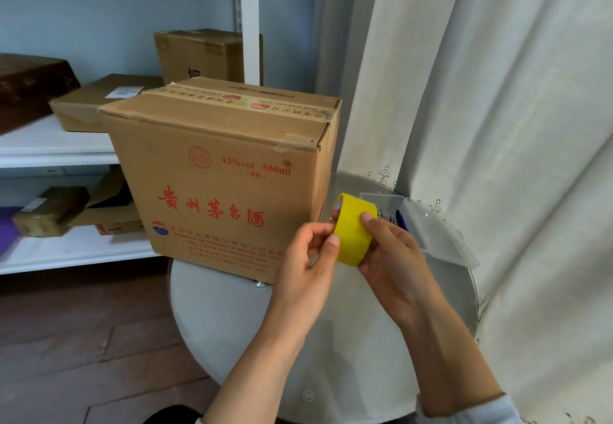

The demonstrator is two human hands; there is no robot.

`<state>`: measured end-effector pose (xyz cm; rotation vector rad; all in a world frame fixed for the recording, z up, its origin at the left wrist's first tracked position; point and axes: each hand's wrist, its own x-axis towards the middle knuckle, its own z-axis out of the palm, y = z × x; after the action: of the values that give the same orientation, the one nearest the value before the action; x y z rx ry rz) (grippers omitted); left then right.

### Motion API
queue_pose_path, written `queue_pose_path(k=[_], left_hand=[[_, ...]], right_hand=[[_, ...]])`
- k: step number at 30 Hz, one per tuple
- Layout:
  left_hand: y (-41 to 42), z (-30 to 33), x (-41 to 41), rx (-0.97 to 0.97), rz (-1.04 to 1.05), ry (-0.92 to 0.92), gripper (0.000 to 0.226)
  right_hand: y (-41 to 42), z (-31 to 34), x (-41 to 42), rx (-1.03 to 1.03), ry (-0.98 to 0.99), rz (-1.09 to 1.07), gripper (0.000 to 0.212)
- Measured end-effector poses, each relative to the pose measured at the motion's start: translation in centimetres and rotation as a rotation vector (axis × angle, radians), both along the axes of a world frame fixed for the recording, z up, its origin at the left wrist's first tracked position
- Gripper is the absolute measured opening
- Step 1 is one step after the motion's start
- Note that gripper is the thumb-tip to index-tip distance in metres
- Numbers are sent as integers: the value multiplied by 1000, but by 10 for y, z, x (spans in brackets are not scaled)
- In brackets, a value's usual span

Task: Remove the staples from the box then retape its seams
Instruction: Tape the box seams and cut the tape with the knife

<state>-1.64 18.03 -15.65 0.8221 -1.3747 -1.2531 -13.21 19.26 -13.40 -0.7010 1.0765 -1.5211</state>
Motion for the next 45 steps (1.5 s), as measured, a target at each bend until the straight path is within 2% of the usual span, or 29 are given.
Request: queue_pose_path(k=[2, 8, 11, 15, 19, 25, 28, 35, 38, 42, 45], left_hand=[[-1, 1, 0, 4, 31, 27, 7], [-5, 2, 0, -31, 87, 40, 19], [-7, 2, -2, -75, 27, 5, 13], [-8, -6, -3, -162, -52, -142, 10], [-9, -13, -1, -199, -52, -198, 7], [-5, 1, -1, -90, -56, 6, 15], [-9, -1, 0, -112, -22, 34, 23], [-7, -12, 3, -196, -62, -122, 13], [-8, -18, 4, -252, -62, -211, 18], [-8, -21, 5, -233, -94, -238, 21], [-7, -19, 4, -204, -84, -231, 9]], right_hand=[[2, 0, 0, -28, 41, 37, 24], [3, -4, 3, -110, 151, 130, 23], [0, -1, 4, -63, 125, 65, 18], [-6, 6, 0, -1, 6, -13, 30], [-7, 9, -1, -38, -32, 0, 37], [-2, 4, 4, -85, 33, 119, 30], [1, 4, 8, -116, 28, 164, 28], [-1, 5, 6, -49, -28, 82, 28], [-5, 5, 3, -24, -67, 58, 28], [-5, 4, 3, -8, -70, 24, 25], [-4, 3, 3, -7, -54, -5, 22]])
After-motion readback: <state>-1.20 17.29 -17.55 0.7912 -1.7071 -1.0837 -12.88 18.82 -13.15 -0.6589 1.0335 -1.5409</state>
